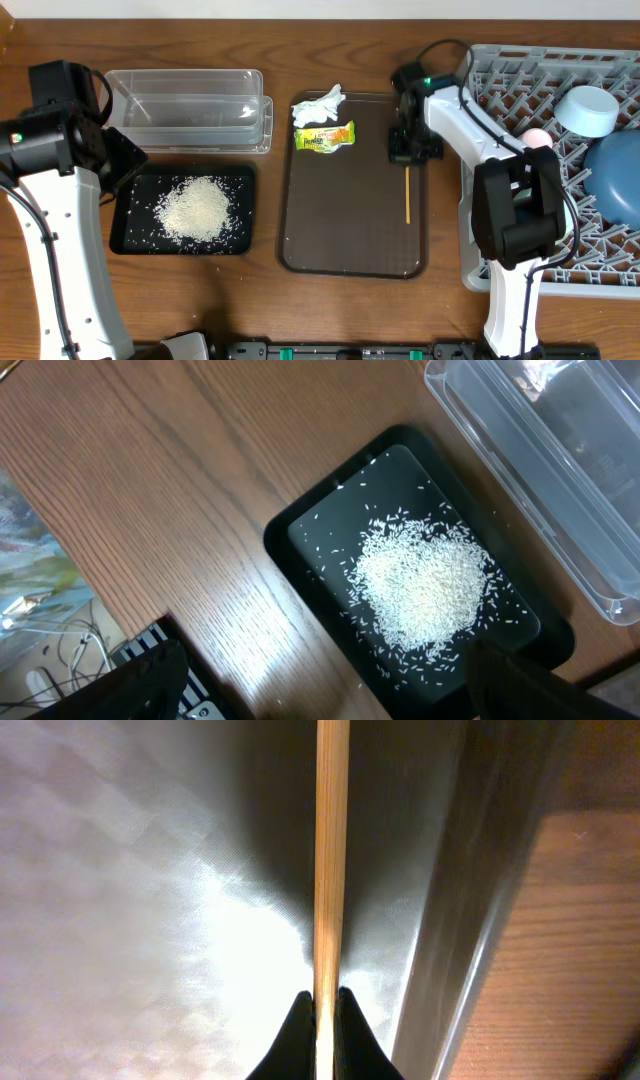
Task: Sort waste into correct bins and load items into the dishwasher rack
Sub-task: 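Grasp the yellow pencil and carry it into the dish rack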
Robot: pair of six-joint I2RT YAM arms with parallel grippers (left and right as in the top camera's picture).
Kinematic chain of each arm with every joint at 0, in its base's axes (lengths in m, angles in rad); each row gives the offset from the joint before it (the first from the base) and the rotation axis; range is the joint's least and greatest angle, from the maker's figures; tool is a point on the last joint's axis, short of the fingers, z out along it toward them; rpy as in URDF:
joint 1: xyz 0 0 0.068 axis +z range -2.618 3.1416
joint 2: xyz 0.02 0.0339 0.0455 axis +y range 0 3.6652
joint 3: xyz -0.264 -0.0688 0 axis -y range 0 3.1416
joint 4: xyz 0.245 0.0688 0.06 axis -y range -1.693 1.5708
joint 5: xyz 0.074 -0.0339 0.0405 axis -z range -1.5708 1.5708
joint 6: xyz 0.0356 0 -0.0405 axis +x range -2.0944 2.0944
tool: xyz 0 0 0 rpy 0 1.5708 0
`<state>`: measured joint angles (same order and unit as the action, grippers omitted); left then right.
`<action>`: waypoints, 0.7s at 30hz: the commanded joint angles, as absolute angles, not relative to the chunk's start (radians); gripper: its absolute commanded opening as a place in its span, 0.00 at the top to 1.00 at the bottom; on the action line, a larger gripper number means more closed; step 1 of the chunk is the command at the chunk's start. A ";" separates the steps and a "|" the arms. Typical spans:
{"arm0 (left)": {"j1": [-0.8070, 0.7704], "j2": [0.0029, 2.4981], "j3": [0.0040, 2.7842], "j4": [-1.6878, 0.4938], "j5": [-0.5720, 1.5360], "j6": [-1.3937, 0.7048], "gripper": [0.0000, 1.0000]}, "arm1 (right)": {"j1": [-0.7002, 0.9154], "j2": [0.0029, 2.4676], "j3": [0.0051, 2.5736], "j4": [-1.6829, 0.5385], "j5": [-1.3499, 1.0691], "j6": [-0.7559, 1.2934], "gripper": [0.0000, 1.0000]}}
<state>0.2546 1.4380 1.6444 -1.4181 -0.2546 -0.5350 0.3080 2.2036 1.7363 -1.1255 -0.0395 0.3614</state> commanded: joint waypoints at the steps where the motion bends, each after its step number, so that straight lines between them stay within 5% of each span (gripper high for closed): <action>1: 0.259 1.431 1.647 -1.425 -0.271 -0.537 0.10 | 0.271 2.199 1.878 -1.180 -0.058 0.339 0.99; 11: 0.259 1.431 1.647 -1.425 -0.271 -0.536 0.10 | 0.070 2.175 2.271 -1.443 -0.085 0.064 0.99; 21: 0.259 1.431 1.647 -1.425 -0.271 -0.536 0.10 | -0.089 2.178 2.273 -1.448 -0.188 -0.110 0.99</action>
